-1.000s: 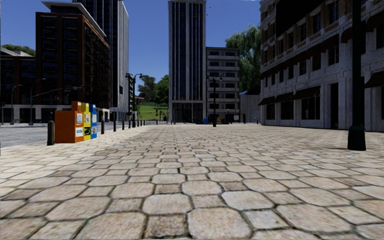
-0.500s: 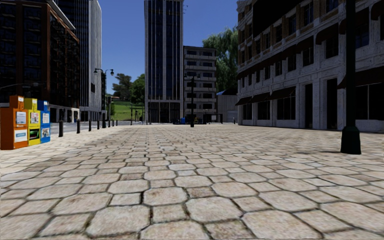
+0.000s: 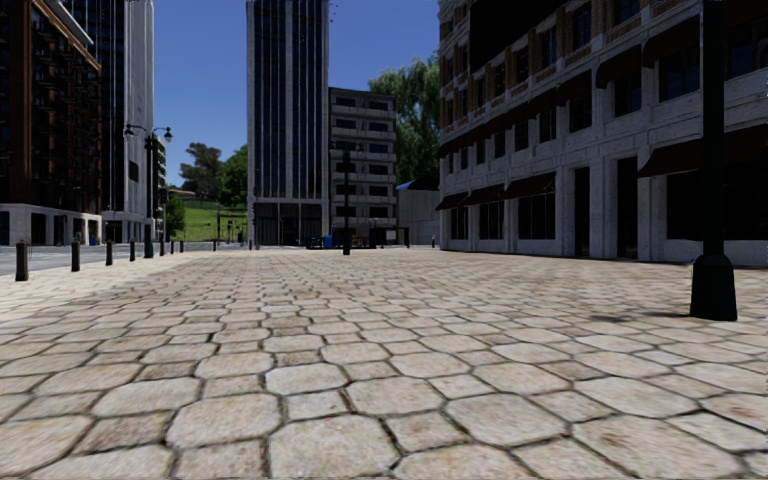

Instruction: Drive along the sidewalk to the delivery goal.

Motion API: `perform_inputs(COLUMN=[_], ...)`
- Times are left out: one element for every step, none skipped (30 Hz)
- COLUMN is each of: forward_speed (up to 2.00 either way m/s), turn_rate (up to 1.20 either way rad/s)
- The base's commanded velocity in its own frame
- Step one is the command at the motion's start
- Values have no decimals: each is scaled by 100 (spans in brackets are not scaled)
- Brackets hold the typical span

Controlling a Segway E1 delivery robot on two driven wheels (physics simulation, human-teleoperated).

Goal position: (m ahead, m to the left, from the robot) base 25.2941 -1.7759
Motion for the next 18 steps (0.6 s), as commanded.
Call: perform_inputs(forward_speed=[200,200,200,200,200,200,200,200,200,200,200,200,200,200,200,200,200,200], turn_rate=[0,0,0,0,0,0,0,0,0,0,0,0,0,0,0,0,0,0])
